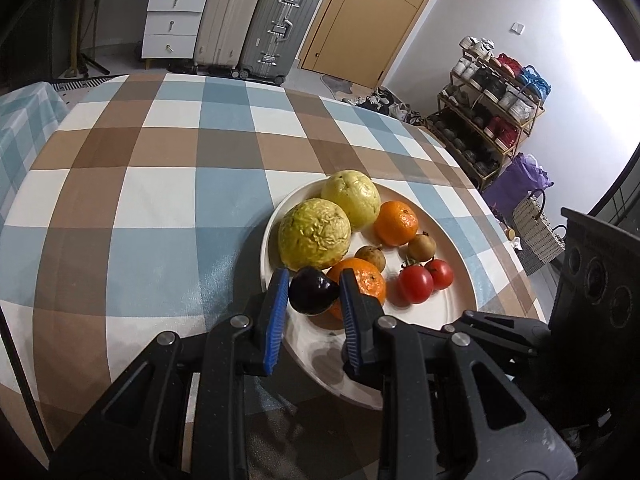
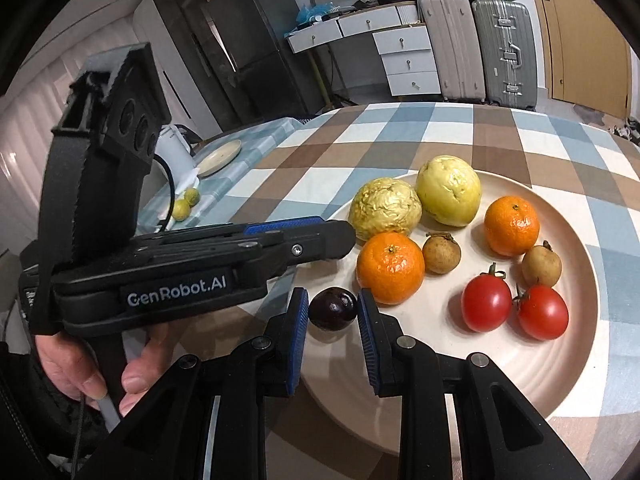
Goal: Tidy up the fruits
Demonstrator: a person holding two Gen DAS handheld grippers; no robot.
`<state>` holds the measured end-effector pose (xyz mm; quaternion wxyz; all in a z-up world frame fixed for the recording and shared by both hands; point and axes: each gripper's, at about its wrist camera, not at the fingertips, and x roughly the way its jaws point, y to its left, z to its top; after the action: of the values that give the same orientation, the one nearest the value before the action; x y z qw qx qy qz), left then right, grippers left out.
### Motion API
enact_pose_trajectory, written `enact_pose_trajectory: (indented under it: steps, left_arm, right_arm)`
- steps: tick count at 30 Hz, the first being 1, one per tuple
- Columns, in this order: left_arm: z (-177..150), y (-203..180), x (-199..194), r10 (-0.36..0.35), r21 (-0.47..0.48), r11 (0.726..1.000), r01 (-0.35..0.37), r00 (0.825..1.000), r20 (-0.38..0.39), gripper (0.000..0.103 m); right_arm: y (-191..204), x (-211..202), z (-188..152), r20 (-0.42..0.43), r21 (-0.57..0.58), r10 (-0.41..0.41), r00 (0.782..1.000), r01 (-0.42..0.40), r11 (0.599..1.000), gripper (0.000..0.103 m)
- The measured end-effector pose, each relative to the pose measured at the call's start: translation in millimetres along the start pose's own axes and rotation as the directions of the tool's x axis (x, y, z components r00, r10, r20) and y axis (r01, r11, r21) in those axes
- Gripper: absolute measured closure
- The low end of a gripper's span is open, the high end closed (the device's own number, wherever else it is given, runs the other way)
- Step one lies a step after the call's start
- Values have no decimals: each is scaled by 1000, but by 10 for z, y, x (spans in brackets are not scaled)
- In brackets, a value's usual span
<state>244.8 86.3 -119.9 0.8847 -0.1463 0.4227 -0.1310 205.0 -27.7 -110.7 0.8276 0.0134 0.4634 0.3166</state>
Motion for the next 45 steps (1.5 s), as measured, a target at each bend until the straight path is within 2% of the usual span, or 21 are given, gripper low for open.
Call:
enact_pose_trajectory:
  steps: [4, 6, 7, 9, 13, 15, 17, 22, 25, 27, 31, 34, 36, 42, 45]
  left_arm:
    - [14, -35, -39, 2, 12, 1000, -2, 1000, 0, 76]
    - [16, -66, -81, 4, 22, 1000, -4, 1000, 11, 62]
    - [17, -80, -119, 13, 21, 1000, -13, 1000, 26, 58]
    - [20, -89, -202, 25, 13, 1000, -26, 998, 54, 49]
    - [5, -125, -397, 40, 14, 999, -41, 995, 95, 45]
    - [-19, -166, -509, 57, 19, 998, -60, 991, 121, 39]
    - [-53, -228, -635, 75, 24, 997, -80, 986, 147, 32]
    - [-136, -411, -923, 92, 36, 994, -100, 979, 183, 29]
    - [-204, -576, -1114, 129, 53, 988, -143, 968, 213, 20]
    - [-254, -682, -1255, 161, 61, 982, -180, 958, 238, 20]
    - [-344, -877, -1553, 177, 76, 976, -205, 944, 277, 16]
    - [-415, -1006, -1762, 192, 85, 970, -228, 931, 310, 5]
    - [-489, -1114, -1936, 207, 91, 963, -253, 913, 350, 1]
    - [-631, -1378, -2305, 234, 101, 949, -298, 884, 403, 1]
    - [-697, -1486, -2463, 280, 95, 929, -358, 847, 451, 1]
  right_arm:
    - [-6, 32, -2, 1, 6, -11, 1000, 11, 1000, 75]
    - [-18, 11, -9, 9, 7, -14, 1000, 14, 1000, 71]
    - [-29, -11, -13, 15, 10, -5, 1000, 5, 1000, 69]
    - [-50, -85, -34, 41, 10, 3, 999, -4, 1000, 51]
    - [-134, -337, -107, 102, 34, -2, 995, -1, 999, 49]
    - [-167, -448, -144, 123, 49, -20, 992, 14, 999, 36]
    - [-210, -614, -197, 162, 72, -43, 986, 31, 997, 30]
    - [-220, -995, -283, 238, 101, -97, 966, 75, 992, 22]
    - [-169, -1188, -300, 269, 104, -102, 958, 76, 992, 15]
    - [-94, -1340, -306, 297, 91, -111, 948, 88, 992, 14]
    - [81, -1629, -312, 349, 64, -124, 929, 109, 992, 12]
    - [213, -1865, -344, 397, 55, -145, 906, 135, 989, 7]
    - [271, -1984, -367, 420, 51, -149, 895, 141, 989, 5]
    - [454, -2348, -487, 486, 41, -171, 857, 173, 984, 1]
    - [527, -2495, -537, 516, 35, -186, 837, 196, 980, 1]
